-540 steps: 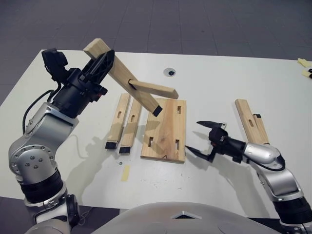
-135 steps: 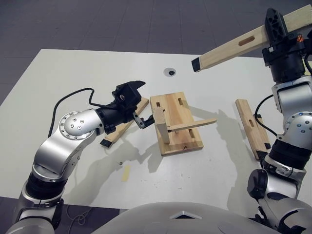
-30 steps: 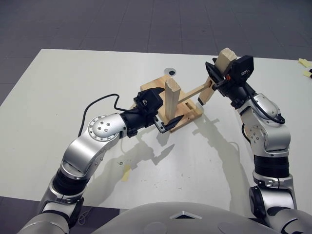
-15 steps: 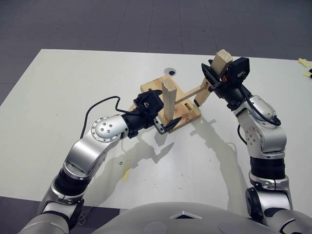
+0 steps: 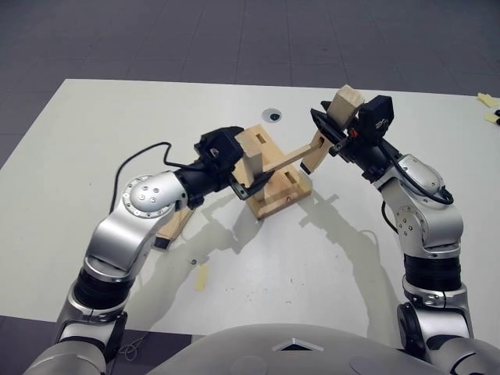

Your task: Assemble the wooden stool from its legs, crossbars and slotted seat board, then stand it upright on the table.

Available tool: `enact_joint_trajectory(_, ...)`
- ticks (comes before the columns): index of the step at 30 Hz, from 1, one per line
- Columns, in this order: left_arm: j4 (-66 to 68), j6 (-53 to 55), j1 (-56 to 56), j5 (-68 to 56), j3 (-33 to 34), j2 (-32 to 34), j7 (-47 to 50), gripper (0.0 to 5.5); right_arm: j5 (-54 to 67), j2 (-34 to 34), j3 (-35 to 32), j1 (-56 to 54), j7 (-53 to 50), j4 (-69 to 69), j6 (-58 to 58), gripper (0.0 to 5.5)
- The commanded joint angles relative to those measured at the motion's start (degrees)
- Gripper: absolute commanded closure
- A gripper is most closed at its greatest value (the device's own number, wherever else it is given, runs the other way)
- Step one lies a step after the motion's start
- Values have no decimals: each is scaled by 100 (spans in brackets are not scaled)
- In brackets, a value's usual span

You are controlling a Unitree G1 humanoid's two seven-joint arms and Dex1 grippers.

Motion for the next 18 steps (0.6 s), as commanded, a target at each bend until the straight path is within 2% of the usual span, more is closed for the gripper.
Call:
enact_joint_trajectory(1, -398, 218, -135, -237, 205, 164, -165, 10, -159, -19, 7, -154, -147, -117, -8, 448)
enact_joint_trajectory(4, -646, 349, -41, -529, 223, 167, -296, 10, -210, -2, 17, -170, -196, -104, -23, 448)
enact_joint_trajectory(8, -918, 565, 114, -1270, 707, 443, -743, 10, -253, -18, 17, -153, -192, -42, -37, 448)
enact_joint_trajectory(12, -620, 441, -57, -1216, 937, 906, -994, 10, -253, -12, -11, -167, -195, 2, -46, 448)
enact_joint_trajectory(15, -521, 391, -207, -1281, 963, 1019, -1084, 10, -253, -13, -2, -170, -181, 15, -50, 448)
enact_joint_trajectory(18, -598, 406, -219, -1389, 895, 1058, -1148, 57, -248, -10, 8, -169, -175, 12, -42, 448)
